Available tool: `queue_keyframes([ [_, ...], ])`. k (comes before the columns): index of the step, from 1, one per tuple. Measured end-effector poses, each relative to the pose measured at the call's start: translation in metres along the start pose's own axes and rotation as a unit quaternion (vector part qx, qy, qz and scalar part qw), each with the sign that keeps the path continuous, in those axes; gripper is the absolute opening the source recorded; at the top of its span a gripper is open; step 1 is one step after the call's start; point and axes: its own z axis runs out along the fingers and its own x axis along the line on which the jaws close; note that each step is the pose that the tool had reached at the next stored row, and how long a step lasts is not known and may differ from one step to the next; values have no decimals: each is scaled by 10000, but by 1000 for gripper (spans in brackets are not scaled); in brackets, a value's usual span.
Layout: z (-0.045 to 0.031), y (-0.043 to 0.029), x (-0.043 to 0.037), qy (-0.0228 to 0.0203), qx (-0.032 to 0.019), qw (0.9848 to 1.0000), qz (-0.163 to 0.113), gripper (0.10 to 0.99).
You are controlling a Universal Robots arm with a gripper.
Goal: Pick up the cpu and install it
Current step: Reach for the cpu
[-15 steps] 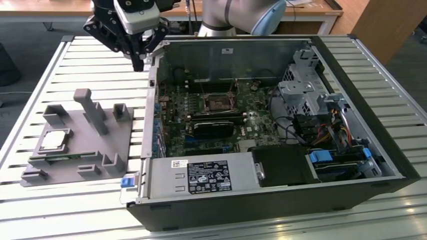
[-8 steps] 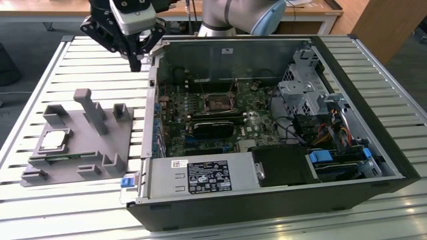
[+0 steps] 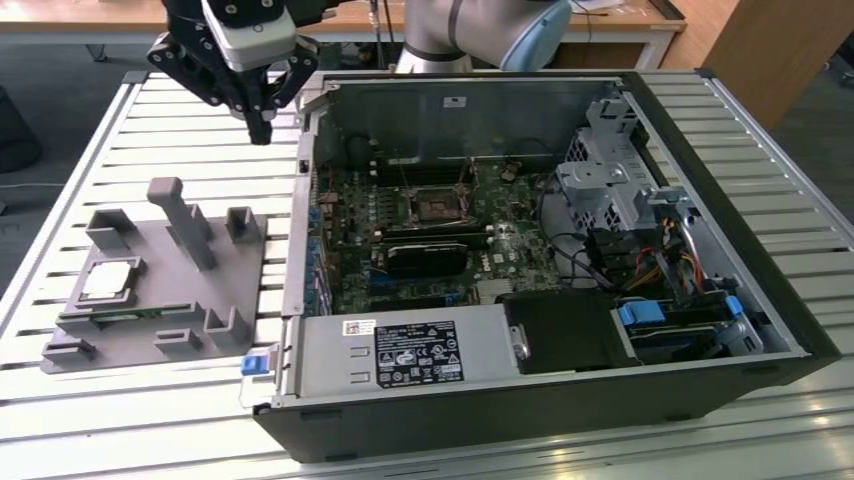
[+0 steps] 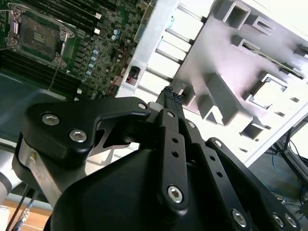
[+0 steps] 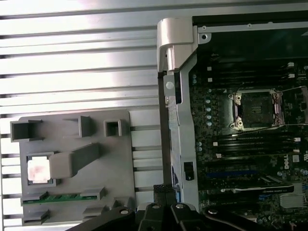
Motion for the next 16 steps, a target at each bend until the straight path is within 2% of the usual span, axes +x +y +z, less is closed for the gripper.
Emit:
queue_keyframes([
  [16, 17, -9, 108, 35, 3, 10000, 2, 106],
])
